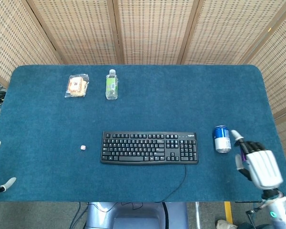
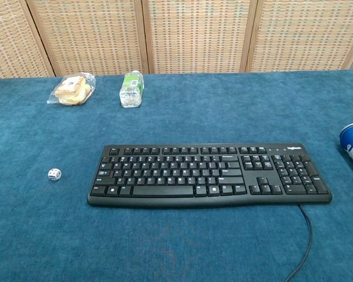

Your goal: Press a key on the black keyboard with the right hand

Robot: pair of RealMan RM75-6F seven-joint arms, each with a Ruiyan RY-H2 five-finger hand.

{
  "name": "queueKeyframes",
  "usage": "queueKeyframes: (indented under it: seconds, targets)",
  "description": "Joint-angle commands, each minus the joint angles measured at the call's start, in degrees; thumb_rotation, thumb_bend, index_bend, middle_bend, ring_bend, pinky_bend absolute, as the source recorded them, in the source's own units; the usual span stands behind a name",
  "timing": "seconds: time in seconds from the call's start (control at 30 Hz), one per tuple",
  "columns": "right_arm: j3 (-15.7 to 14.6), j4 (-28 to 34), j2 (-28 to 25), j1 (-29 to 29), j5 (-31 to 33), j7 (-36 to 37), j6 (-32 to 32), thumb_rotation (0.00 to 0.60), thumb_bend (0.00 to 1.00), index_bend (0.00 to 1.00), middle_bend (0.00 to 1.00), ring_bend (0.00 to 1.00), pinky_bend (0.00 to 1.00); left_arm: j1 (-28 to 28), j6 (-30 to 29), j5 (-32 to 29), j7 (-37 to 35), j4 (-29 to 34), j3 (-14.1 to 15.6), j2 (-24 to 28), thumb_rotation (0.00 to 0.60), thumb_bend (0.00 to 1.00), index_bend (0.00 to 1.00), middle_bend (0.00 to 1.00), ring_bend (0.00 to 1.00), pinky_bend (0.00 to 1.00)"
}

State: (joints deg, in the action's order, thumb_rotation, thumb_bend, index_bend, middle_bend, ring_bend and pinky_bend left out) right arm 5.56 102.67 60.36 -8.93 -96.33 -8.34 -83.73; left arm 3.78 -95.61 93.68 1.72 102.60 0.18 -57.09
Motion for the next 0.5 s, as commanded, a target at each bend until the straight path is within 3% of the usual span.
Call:
queueKeyframes:
  seconds: [0.03, 0.27, 0.5]
  targets:
    - [-0.1, 0.6, 0.5, -6.1, -1.8, 0.0, 9.3, 0.6, 1.0, 0.07, 0.74, 0.9, 0.95, -0.1, 0.3, -0.5, 0.2, 0.2, -0.2, 0.0, 0.6, 0.0, 0.0, 0.0, 0.0, 0.0]
    - [-2.0, 1.1, 1.2, -15.3, -1.7, -1.2, 26.3, 0.6, 1.0, 0.07, 0.74, 0.94, 1.0, -0.7, 1.5, -2.8, 0.3, 0.7, -1.0, 0.2, 0.6, 0.0, 0.0, 0.0, 0.0, 0.0]
    - [-1.1, 1.8, 4.5, -19.7, 4.9, -8.5, 34.9, 0.6, 1.0, 0.08, 0.74, 0.94, 1.0, -0.9, 1.9, -3.6, 0.6, 1.0, -1.3, 0.2, 0.6, 0.0, 0.0, 0.0, 0.0, 0.0]
